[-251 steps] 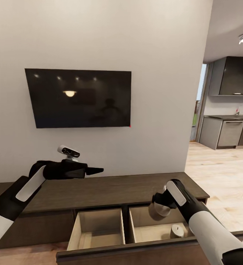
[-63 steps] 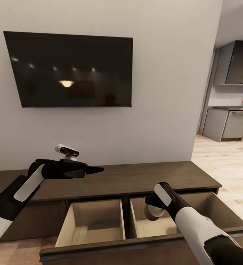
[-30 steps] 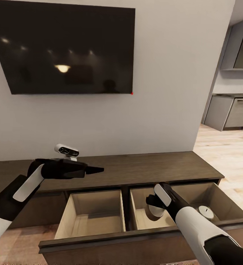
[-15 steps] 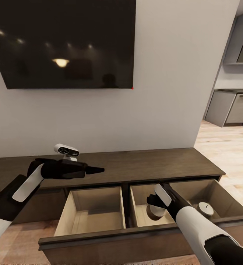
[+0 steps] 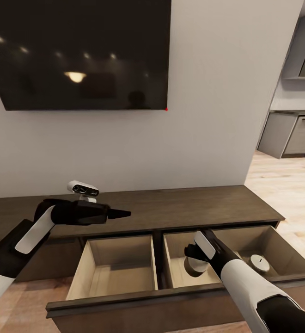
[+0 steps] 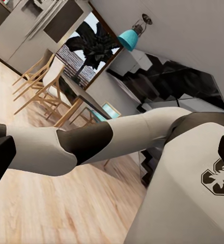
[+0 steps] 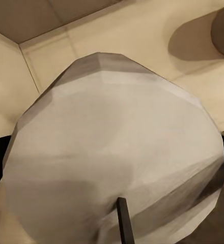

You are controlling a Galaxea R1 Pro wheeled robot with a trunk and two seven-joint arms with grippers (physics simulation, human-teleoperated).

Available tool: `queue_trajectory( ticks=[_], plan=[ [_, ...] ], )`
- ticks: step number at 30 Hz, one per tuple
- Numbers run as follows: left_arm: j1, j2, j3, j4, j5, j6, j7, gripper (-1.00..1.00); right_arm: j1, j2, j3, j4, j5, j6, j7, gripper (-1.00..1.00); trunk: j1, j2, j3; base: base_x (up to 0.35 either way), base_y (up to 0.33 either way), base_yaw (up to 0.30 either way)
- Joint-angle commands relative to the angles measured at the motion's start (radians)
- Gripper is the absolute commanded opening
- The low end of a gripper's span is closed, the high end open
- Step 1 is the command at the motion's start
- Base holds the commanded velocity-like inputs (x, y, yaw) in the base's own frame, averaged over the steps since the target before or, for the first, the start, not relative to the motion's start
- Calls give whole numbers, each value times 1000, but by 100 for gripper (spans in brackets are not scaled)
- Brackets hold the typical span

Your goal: Place each of the two pumpkins and all three candles from the living room inside a cabinet in the living room (use any cabinet), then make sure every cabinet is closed, and position the cauldron so it is next to a table in the living room.

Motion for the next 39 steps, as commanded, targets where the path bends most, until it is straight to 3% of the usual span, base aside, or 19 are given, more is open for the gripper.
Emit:
queue_trajectory(
  ticks=[1,19,27,39],
  plan=[
    [-1,1,-2,0,4,6,-1,100,-1,-1,6,-1,-11,1,-10,-100,0,0,-1,235,0,0],
    [-1,1,-2,0,4,6,-1,100,-12,0,6,39,-11,1,-10,-100,0,0,-1,55,0,0],
    [-1,2,-2,0,4,6,-1,100,-20,0,6,54,-11,1,-9,-100,4,-2,-32,0,0,0],
    [-1,0,-2,2,4,6,-1,100,-19,-1,5,44,-12,-3,-9,-100,5,-3,-40,0,0,0]
  ],
)
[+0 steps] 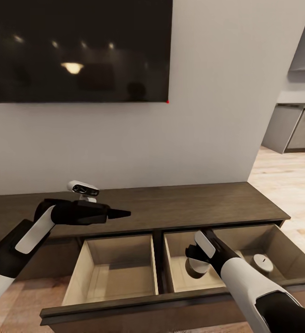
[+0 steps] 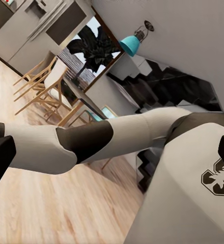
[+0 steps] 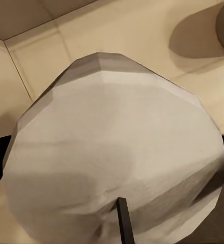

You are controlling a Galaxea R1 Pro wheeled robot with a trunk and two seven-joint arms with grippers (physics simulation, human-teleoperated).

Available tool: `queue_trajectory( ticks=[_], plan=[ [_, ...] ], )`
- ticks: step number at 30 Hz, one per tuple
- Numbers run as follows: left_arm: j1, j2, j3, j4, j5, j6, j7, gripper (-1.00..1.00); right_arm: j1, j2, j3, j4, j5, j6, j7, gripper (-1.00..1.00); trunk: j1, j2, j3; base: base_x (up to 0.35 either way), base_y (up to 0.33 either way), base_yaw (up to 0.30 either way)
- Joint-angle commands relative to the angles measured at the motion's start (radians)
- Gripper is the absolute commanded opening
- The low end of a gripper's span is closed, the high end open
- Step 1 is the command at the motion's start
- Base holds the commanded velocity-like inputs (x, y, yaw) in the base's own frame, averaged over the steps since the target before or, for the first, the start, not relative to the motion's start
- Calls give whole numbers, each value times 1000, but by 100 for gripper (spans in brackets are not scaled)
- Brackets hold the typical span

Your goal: Place each of the two pumpkins and all three candles from the living room inside a cabinet in the living room (use any cabinet), then make sure every cabinet is closed, and position the cauldron so it is next to a table in the living room.

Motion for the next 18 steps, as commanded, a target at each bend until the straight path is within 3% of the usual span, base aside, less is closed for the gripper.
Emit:
queue_trajectory(
  ticks=[1,7,18],
  plan=[
    [-1,1,-2,0,4,7,-1,100,-1,0,7,-2,-10,1,-10,-100,0,-1,-5,0,0,0],
    [-1,1,-2,0,4,7,-1,100,-2,-1,7,-2,-10,0,-11,-100,3,-2,-28,0,0,0],
    [-1,1,-2,0,4,7,0,100,-6,-2,5,4,-13,1,-12,-100,3,-2,-28,0,0,0]
  ],
)
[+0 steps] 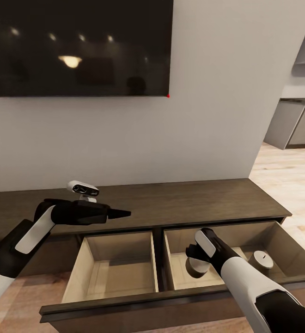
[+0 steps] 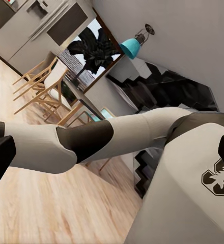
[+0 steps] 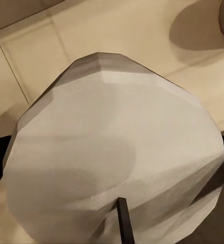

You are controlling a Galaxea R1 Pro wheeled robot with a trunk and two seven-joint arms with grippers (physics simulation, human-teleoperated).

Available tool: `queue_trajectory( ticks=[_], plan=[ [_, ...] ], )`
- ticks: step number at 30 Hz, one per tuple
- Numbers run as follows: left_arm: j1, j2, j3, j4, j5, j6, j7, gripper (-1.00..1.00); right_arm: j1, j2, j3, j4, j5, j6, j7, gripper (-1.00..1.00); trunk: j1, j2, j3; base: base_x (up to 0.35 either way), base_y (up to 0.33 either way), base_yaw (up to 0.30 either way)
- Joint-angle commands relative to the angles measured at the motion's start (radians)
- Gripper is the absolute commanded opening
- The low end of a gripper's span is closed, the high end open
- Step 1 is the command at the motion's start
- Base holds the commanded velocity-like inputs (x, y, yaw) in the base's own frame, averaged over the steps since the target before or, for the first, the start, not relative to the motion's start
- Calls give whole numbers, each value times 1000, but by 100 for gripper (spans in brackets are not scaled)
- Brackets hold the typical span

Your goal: Place each of the two pumpkins and all three candles from the living room inside a cabinet in the living room (use any cabinet), then make sure every cabinet is closed, and position the cauldron so it is next to a table in the living room.

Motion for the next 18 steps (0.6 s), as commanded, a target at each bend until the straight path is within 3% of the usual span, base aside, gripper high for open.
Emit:
queue_trajectory(
  ticks=[1,18],
  plan=[
    [-1,1,-2,0,4,6,-1,100,-1,-1,7,-1,-10,2,-10,-100,0,0,-1,0,0,0],
    [-1,1,-2,0,4,6,-3,100,-2,2,7,3,-7,2,-9,-100,0,0,-1,0,0,0]
  ],
)
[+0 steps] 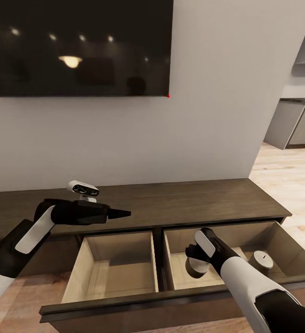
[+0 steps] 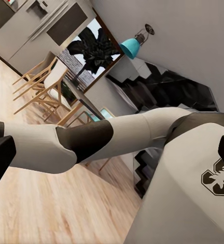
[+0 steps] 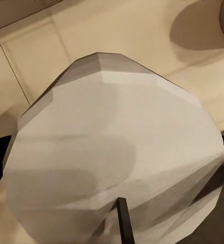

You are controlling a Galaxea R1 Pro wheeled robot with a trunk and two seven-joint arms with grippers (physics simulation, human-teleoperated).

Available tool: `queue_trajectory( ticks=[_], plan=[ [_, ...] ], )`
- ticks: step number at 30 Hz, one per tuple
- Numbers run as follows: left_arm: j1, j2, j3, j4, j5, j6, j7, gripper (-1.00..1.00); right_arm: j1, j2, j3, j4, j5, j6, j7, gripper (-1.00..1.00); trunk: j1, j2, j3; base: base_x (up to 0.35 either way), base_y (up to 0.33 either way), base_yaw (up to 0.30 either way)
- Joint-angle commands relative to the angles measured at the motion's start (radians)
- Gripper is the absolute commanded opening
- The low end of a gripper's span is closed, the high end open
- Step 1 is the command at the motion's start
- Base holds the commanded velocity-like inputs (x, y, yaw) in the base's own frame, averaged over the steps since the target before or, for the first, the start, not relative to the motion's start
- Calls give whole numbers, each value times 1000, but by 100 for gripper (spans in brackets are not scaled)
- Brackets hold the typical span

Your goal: Place each of the two pumpkins and all three candles from the living room inside a cabinet in the living room (use any cabinet), then make sure every cabinet is closed, and position the cauldron so it is next to a table in the living room.

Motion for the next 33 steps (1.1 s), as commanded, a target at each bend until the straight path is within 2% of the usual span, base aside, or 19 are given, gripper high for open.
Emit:
queue_trajectory(
  ticks=[1,5,16,19,28,33],
  plan=[
    [-1,1,-2,0,4,6,-2,100,-1,-1,7,-1,-10,2,-10,-100,0,0,-1,0,0,0],
    [-1,2,-2,0,4,6,-2,100,-1,-1,7,-1,-10,2,-10,-100,0,0,-1,0,0,0],
    [-1,1,-2,0,4,6,-1,100,-1,0,8,-1,-10,2,-10,-100,5,-3,-44,0,0,0],
    [-1,1,-2,0,4,6,-1,100,-1,1,8,-1,-10,2,-10,-100,5,-3,-44,0,0,0],
    [-1,1,-2,0,3,6,0,100,-1,2,9,-1,-10,2,-10,-100,9,-5,-78,0,0,0],
    [-1,1,-2,0,4,6,0,100,-1,2,9,-1,-10,2,-10,-100,9,-5,-78,0,0,0]
  ],
)
